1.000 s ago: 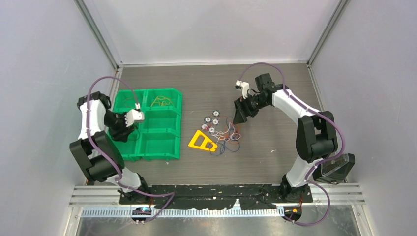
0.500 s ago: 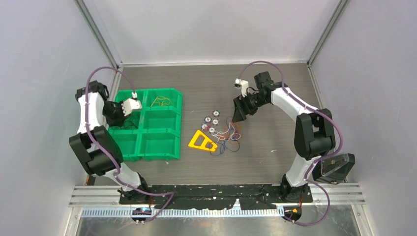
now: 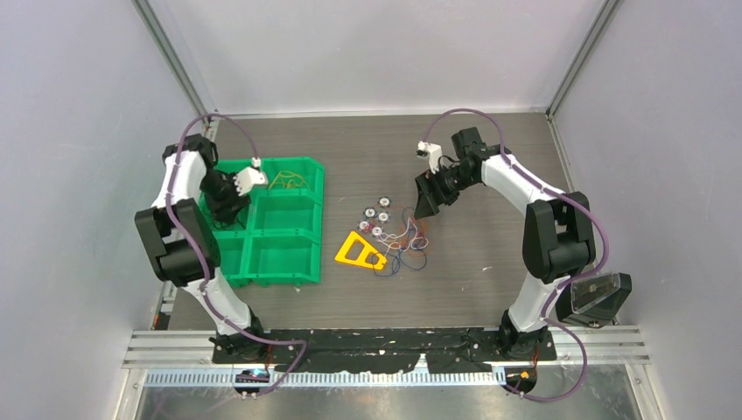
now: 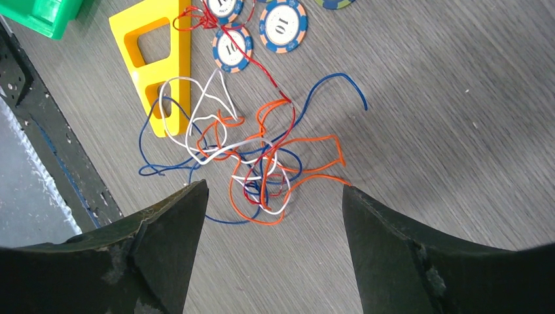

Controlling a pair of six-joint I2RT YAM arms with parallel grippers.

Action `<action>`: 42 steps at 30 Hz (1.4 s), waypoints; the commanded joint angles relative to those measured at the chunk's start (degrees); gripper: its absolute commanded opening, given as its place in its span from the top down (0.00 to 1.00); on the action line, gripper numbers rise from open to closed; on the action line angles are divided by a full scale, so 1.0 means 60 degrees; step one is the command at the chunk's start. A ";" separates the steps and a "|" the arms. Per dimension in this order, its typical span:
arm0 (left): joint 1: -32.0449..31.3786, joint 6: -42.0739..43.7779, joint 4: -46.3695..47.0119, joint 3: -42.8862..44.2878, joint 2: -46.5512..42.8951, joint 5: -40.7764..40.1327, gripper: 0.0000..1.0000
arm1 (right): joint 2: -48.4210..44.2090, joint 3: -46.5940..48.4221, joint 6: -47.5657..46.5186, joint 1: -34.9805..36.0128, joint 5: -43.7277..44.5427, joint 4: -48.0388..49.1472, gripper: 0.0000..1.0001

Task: Untangle the cables

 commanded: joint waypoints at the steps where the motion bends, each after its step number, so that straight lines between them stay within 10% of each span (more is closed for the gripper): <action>1: -0.0009 -0.0623 -0.0841 0.0830 -0.1303 0.0666 0.40 | -0.0627 -0.0027 -0.0485 -0.0060 0.0227 -0.0197 0.19; 6: -0.0039 -0.0656 -0.1884 0.1635 -0.2789 0.1758 0.02 | -0.1006 -0.0369 -0.0576 -0.0133 0.0259 -0.0216 0.18; 19: -0.5592 -0.7424 0.4684 -0.0546 -0.3601 0.3825 0.00 | 0.1057 -0.0377 0.0890 0.0358 0.0118 0.1234 0.30; 26: -0.7543 -0.9059 0.7054 0.0428 -0.0465 0.3890 0.12 | 0.0665 -0.1149 0.1033 0.0372 -0.0242 0.1707 0.74; 34: -0.8771 -0.6357 0.5833 0.2291 0.2098 0.3022 0.13 | 0.0071 -0.1769 0.0783 0.0362 -0.0246 0.1819 0.75; 42: -0.9013 -0.5133 0.4975 0.1993 0.2138 0.3179 0.62 | -0.0270 -0.2121 0.0873 0.0356 -0.0319 0.2105 0.75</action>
